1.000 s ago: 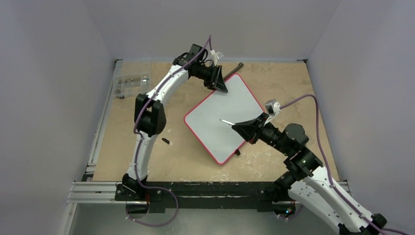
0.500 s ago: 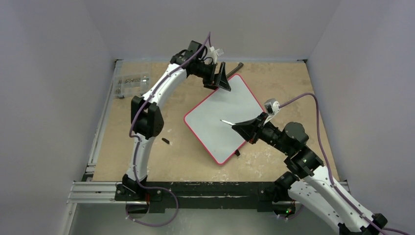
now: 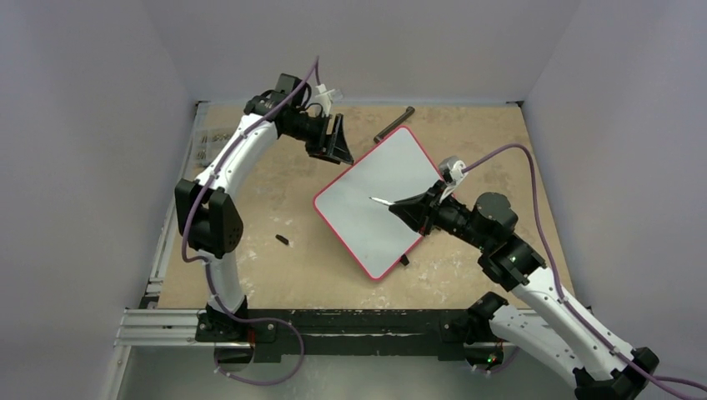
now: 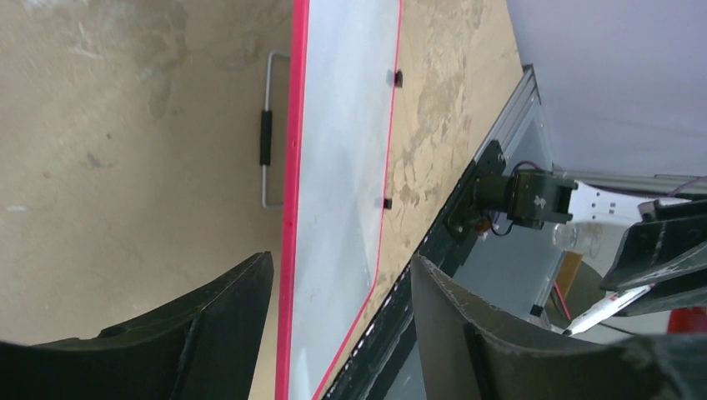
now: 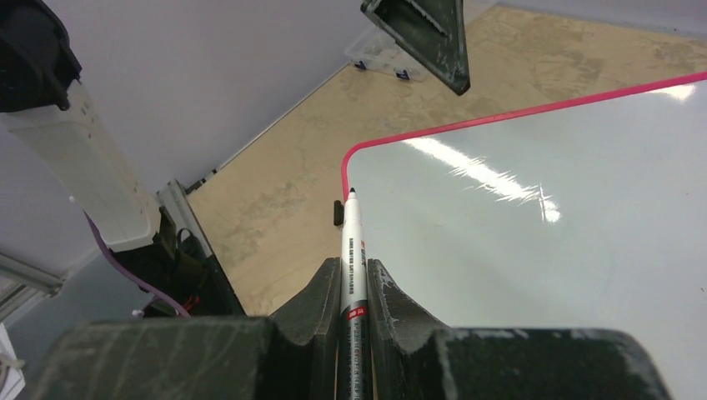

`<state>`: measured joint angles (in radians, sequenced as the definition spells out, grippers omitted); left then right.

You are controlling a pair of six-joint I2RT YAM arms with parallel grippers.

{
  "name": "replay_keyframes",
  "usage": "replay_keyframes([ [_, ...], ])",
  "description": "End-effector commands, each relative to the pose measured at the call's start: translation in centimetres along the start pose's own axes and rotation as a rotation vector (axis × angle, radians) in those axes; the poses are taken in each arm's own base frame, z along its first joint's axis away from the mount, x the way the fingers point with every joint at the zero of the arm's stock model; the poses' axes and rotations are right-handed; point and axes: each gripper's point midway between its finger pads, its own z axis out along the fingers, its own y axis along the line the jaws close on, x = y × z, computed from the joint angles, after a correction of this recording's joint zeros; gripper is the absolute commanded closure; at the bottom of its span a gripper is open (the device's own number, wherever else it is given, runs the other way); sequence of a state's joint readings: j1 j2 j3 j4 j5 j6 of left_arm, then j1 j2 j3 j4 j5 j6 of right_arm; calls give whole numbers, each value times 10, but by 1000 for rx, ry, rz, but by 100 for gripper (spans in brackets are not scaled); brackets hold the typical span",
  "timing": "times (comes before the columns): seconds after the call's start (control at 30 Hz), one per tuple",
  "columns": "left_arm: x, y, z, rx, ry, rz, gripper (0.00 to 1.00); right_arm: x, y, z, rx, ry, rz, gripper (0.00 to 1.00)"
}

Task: Write a sentence on the whiteboard
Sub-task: Adjust the whiteboard at the center of the board, then hold the whiteboard on the whiteboard stand.

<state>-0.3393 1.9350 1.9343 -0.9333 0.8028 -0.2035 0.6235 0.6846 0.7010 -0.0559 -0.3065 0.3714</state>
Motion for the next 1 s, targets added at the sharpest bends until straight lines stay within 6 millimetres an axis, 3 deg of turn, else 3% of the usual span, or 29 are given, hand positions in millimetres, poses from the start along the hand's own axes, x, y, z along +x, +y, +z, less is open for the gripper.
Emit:
replay_keyframes([
  [0.0,20,-4,-10,14,15,30,40,-28,14,-1,-52,-50,-88,100],
  [0.1,25,3,-7,22,29,19,41,-32,15,1,-56,-62,-89,100],
  [0.33,36,12,10,83,100,-41,61,-30,9,9,-32,-30,-97,100],
  [0.7,57,8,23,61,180,-25,62,-27,6,12,-29,-19,-108,100],
  [0.83,61,14,25,41,196,-34,66,-24,8,13,-45,-12,-102,100],
  [0.97,64,18,29,38,217,-51,76,-17,12,15,-76,-2,-69,100],
])
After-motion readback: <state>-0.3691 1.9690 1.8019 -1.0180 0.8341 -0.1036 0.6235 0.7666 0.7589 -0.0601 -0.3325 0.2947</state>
